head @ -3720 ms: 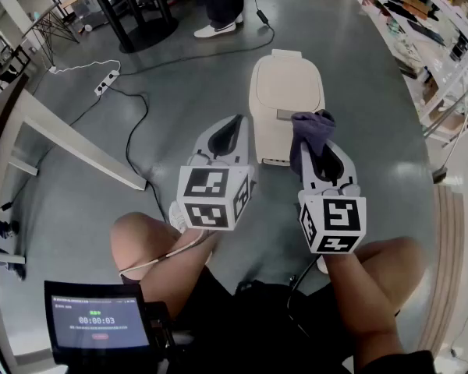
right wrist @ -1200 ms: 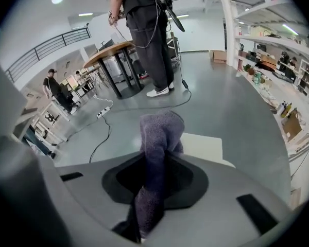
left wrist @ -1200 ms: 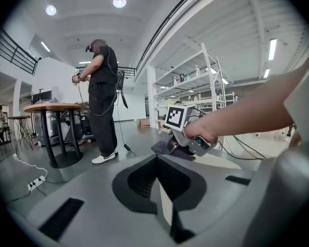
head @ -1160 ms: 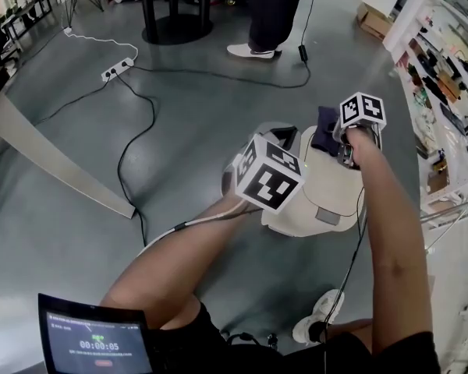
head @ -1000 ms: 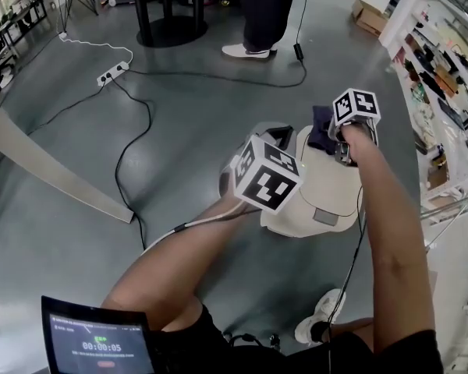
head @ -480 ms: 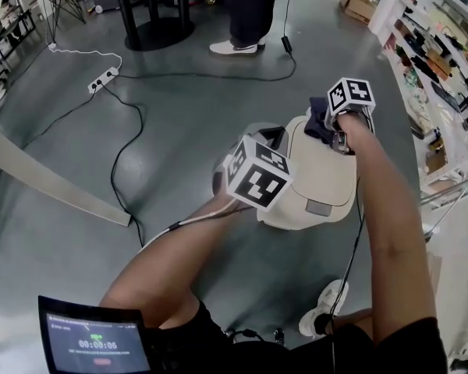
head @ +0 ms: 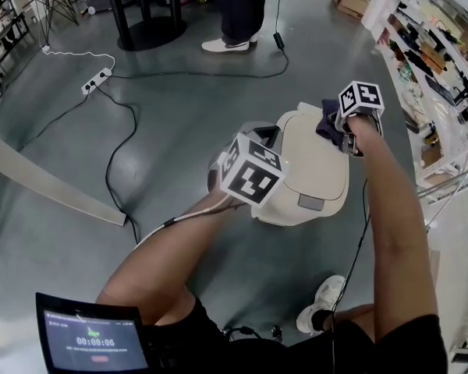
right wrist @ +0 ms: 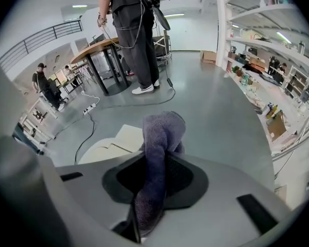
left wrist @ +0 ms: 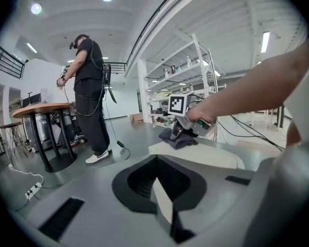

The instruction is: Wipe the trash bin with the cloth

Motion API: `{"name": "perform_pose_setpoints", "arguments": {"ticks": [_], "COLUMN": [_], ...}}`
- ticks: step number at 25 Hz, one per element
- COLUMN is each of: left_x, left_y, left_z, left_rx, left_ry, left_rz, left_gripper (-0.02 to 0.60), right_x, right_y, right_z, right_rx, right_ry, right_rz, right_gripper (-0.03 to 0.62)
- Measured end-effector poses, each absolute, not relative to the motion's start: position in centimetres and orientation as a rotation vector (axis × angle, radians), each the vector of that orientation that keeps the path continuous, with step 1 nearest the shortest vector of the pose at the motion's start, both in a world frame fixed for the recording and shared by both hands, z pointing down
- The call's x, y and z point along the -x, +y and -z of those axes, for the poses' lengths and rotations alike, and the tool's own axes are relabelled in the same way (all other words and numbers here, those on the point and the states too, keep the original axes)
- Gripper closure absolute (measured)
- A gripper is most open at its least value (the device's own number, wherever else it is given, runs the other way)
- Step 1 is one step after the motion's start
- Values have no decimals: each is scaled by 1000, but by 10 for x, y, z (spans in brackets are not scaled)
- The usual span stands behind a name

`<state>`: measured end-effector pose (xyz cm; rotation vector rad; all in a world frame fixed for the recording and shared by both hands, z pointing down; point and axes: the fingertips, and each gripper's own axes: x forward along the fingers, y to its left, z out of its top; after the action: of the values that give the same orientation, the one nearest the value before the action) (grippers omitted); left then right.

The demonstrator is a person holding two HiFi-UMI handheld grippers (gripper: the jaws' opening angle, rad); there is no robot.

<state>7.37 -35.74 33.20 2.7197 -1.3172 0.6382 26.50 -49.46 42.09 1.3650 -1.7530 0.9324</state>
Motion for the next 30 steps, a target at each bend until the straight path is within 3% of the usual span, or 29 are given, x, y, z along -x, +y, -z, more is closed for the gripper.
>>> {"name": "perform_pose_setpoints", "arguments": {"ticks": [13,30], "left_x": [-59,-13], "left_y": [-361,-332], "left_z": [-329,-318], "left_rx": [-2618,-2670], "left_ry": [-1316,-1387], "left_rz": [-532,-617], "left_gripper": [581,581], "right_x": [-293,-145], "right_y": [-487,-451], "right_z": [-410,-403], "right_rx": [-1437,-1150], "right_ry": [-1685,-1894], "right_rz": [-811,-995], "right_gripper": [514,514]}}
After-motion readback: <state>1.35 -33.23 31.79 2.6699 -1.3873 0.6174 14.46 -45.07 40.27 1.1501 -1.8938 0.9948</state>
